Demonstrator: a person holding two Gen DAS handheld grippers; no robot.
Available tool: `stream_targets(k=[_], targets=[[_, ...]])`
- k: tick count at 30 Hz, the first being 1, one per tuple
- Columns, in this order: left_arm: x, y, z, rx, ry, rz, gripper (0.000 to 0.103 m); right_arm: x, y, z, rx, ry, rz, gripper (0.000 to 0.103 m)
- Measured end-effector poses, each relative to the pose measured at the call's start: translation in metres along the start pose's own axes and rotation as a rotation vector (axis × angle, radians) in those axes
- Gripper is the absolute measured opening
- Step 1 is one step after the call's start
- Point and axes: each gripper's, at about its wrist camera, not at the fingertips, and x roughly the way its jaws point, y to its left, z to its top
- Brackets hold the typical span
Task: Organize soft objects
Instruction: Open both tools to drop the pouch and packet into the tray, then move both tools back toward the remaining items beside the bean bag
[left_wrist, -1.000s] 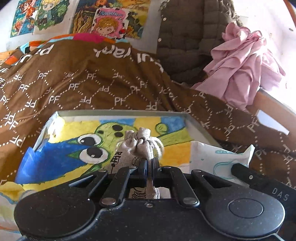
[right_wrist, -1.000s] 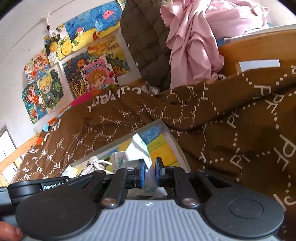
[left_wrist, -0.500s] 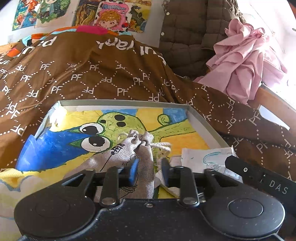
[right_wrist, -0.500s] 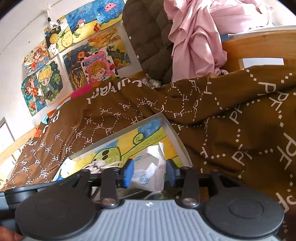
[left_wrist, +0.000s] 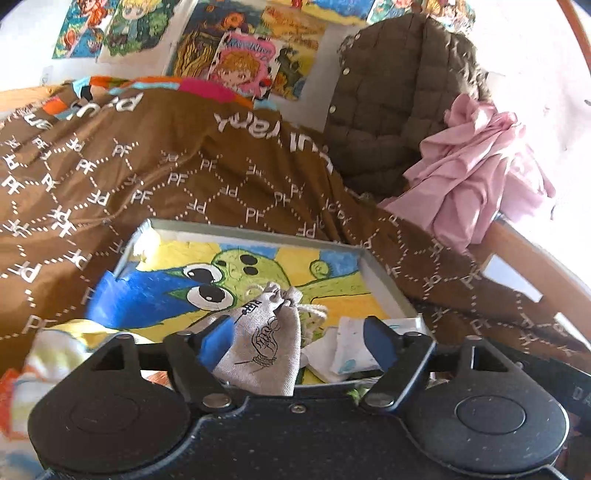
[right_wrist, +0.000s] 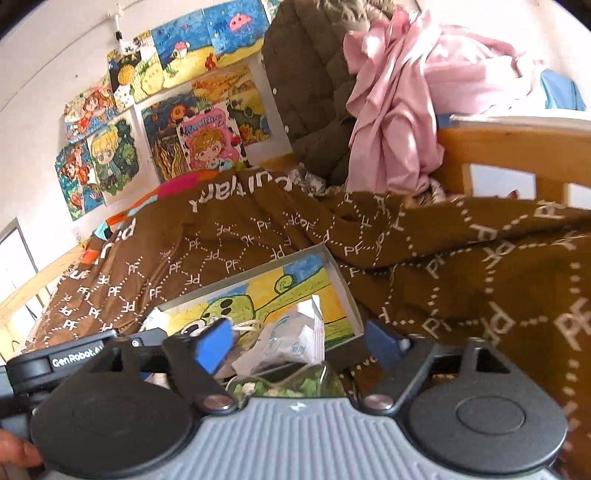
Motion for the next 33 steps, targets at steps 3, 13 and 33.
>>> stream_targets(k=[3,13,33], targets=[[-0.025,-0.002,0.001,-0.015,-0.005,-0.019,0.092,-0.026,0.001,0.001,-0.001,-0.022,0.01,0.099],[-0.099,-0.016,-0.014,0.039,-0.031,-0.043,0.102,-0.104,0.006,-0.002,-0.037,-0.075,0.01,0.103],[-0.155,-0.02,-0.073,0.032,0.129,-0.104,0.102,-0.193,0.021,-0.078,-0.14,0.015,-0.057,0.103]])
